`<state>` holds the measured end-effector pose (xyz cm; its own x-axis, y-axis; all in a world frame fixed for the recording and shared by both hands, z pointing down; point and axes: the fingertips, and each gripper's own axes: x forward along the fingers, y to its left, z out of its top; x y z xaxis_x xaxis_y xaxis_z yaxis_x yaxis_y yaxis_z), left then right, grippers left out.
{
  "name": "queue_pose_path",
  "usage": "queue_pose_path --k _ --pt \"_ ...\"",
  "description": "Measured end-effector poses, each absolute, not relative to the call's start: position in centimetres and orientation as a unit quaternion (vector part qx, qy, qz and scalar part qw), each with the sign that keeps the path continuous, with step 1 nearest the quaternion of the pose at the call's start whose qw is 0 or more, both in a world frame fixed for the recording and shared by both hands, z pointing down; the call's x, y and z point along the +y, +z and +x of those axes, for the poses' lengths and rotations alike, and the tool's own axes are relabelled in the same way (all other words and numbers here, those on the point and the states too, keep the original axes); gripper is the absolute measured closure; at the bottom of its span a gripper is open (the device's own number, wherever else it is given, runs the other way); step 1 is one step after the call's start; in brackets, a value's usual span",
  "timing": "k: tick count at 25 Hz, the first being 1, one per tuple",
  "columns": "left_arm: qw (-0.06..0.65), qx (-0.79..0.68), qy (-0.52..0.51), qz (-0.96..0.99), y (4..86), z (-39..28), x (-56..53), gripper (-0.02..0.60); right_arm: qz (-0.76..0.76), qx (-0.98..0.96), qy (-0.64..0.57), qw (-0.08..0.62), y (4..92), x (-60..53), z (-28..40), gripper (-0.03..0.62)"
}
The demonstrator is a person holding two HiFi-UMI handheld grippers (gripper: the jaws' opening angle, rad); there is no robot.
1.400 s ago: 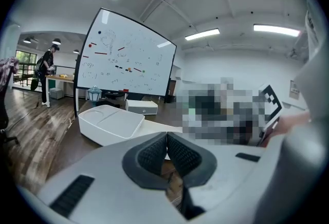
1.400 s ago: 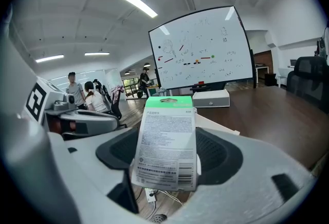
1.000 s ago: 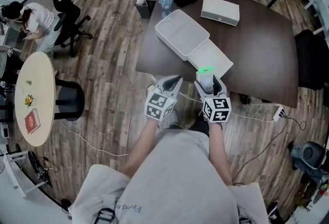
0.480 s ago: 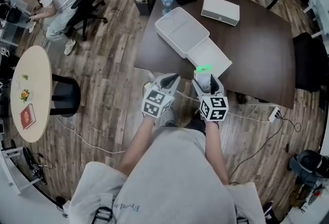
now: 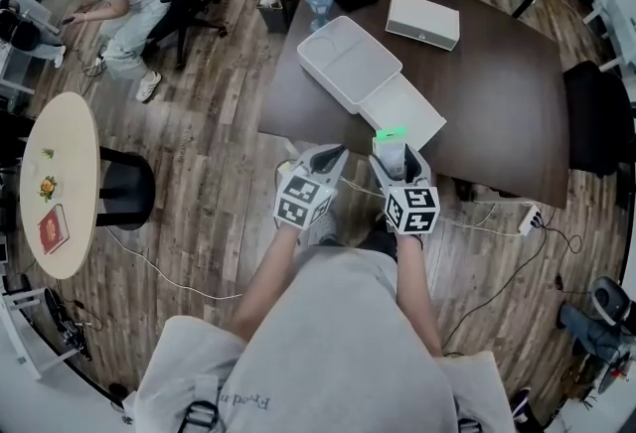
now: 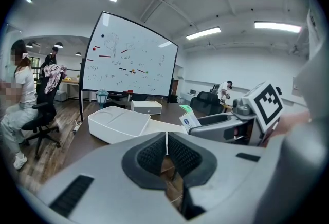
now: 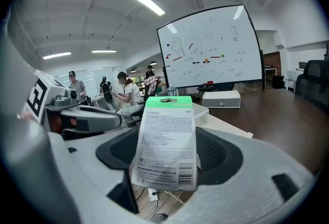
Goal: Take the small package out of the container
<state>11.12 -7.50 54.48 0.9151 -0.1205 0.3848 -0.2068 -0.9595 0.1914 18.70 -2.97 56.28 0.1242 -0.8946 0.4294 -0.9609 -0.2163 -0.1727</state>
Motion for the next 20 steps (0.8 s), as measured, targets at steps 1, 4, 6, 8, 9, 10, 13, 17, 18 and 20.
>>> queue_pose_path --k 1,4,6,8,9,10,13,17,18,20 --pt "0.115 -0.082 0.189 0.972 54.5 11.2 -7.4 0.575 0.746 -0.622 0.226 0.073 56.3 -3.0 18.7 0.244" --pt "0.115 -0.076 0.191 0.972 54.6 11.4 -7.2 0.575 0.746 -0.623 0.225 0.073 56.2 -3.0 18.7 0.244" --pt "0.116 -0.072 0.192 0.972 54.6 11.4 -7.1 0.575 0.747 -0.621 0.226 0.072 56.2 -2.9 18.7 0.244" --pt "0.118 -0.071 0.192 0.972 54.7 11.4 -7.2 0.575 0.749 -0.618 0.227 0.071 56.2 -2.9 18.8 0.244" --pt "0.120 -0.071 0.192 0.971 54.8 11.3 -7.3 0.575 0.750 -0.617 0.227 0.071 56.3 -2.9 18.8 0.244" --pt "0.123 -0.071 0.192 0.971 54.9 11.2 -7.4 0.575 0.750 -0.617 0.228 0.071 56.3 -2.9 18.7 0.244" --pt "0.128 -0.074 0.191 0.970 55.0 11.1 -7.5 0.575 0.749 -0.617 0.231 0.072 56.6 -2.9 18.7 0.244" --pt "0.130 -0.070 0.196 0.969 55.4 11.4 -7.0 0.574 0.753 -0.611 0.234 0.070 56.8 -2.3 19.4 0.244" --pt "0.131 -0.069 0.197 0.969 55.5 11.4 -6.9 0.575 0.754 -0.610 0.234 0.069 56.8 -2.2 19.5 0.244" --pt "0.131 -0.066 0.198 0.969 55.6 11.3 -6.8 0.574 0.754 -0.610 0.236 0.069 56.8 -2.2 19.5 0.244"
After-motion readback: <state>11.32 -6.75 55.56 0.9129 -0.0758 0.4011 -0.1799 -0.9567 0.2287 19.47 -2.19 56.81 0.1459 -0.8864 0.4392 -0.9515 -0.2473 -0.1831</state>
